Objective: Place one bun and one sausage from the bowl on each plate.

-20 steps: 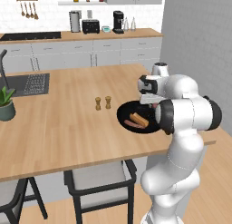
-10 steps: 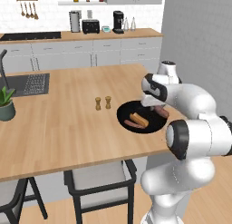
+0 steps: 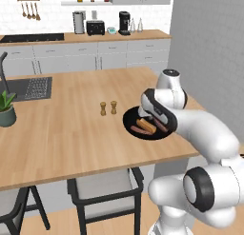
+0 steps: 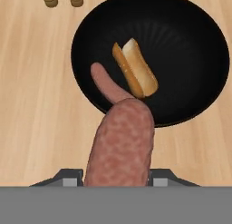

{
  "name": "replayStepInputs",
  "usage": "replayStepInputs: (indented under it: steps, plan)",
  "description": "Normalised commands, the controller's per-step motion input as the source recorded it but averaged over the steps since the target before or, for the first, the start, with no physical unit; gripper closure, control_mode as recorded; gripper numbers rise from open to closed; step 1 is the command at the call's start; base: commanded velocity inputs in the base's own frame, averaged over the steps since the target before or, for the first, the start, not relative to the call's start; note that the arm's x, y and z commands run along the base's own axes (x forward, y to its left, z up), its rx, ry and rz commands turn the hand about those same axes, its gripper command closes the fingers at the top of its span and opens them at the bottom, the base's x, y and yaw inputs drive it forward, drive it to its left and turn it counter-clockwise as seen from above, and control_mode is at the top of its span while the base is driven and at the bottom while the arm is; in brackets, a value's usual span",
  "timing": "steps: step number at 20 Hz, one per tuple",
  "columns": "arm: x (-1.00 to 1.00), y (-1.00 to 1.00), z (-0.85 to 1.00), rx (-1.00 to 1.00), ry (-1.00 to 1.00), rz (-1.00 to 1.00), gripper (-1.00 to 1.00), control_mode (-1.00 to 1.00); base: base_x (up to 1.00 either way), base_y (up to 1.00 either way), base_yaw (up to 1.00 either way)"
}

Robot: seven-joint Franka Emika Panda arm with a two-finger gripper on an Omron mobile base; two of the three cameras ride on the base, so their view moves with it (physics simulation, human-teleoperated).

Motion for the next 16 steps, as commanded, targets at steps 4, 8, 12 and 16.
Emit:
replayStepInputs:
  steps: [4,8,12,16]
  plan:
    - [-0.29,0.0,0.26,0.0,-0.02,0.0,1.0,-1.0,0.0,0.0,0.0]
    - [-0.35,0.0,0.2,0.0,0.0,-0.04,1.0,-1.0,0.0,0.0,0.0]
    - [-0.13,0.0,0.02,0.0,0.0,0.0,1.0,-1.0,0.0,0.0,0.0]
    - [-0.07,0.0,0.0,0.0,0.0,0.0,1.0,-1.0,0.0,0.0,0.0]
